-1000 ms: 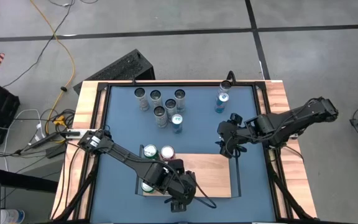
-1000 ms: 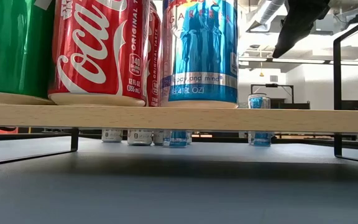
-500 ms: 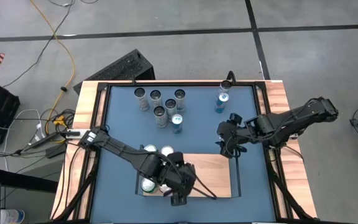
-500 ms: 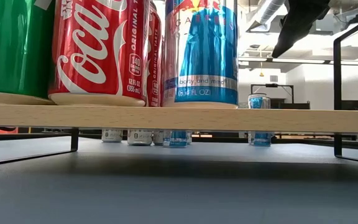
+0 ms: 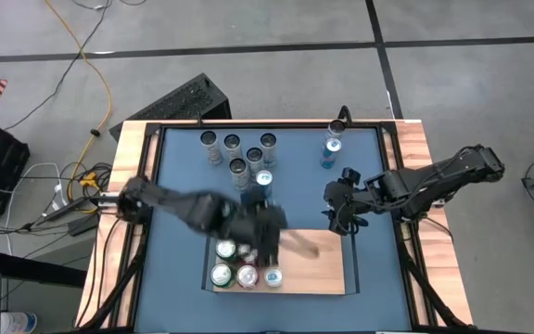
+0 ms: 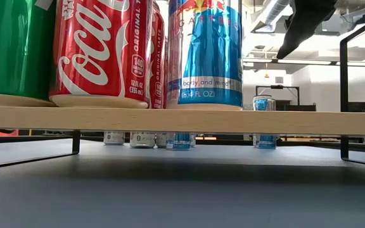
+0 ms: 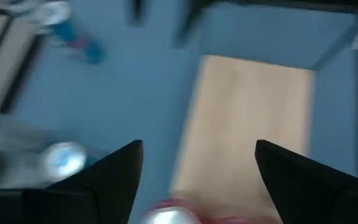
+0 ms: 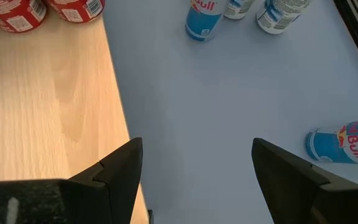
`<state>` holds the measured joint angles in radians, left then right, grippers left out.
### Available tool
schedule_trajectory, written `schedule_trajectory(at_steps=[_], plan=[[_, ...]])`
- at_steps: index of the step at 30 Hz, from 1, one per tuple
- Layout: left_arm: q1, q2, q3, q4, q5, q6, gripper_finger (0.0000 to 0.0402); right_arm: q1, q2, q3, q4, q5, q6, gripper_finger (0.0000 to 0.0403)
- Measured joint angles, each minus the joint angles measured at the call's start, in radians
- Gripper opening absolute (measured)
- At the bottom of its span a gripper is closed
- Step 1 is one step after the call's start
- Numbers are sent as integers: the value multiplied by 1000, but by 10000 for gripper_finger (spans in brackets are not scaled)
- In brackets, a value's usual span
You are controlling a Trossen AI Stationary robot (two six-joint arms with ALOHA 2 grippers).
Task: Place canned beverage on shelf
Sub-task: Put the bottom blue soda can on the shelf aligned with the other blue soda can
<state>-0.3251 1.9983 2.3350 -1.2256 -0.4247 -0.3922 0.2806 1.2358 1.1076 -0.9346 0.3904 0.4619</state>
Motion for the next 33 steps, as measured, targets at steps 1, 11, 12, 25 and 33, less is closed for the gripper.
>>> schedule_trajectory(at_steps=[1,11,12,25,33], plan=[[30,-13,0,-12,1,31,294,0,0,0,-1,1,-1,286],[341,-55,0,-92,192,492,293,-51,0,0,-4,2,0,286],[363,-53,0,-101,206,536,293,-56,0,0,-4,2,1,286],[482,-118,-246,98,385,712,293,-171,0,0,-2,3,7,286],[489,-295,-732,499,296,741,293,-229,0,0,-4,3,-1,286]])
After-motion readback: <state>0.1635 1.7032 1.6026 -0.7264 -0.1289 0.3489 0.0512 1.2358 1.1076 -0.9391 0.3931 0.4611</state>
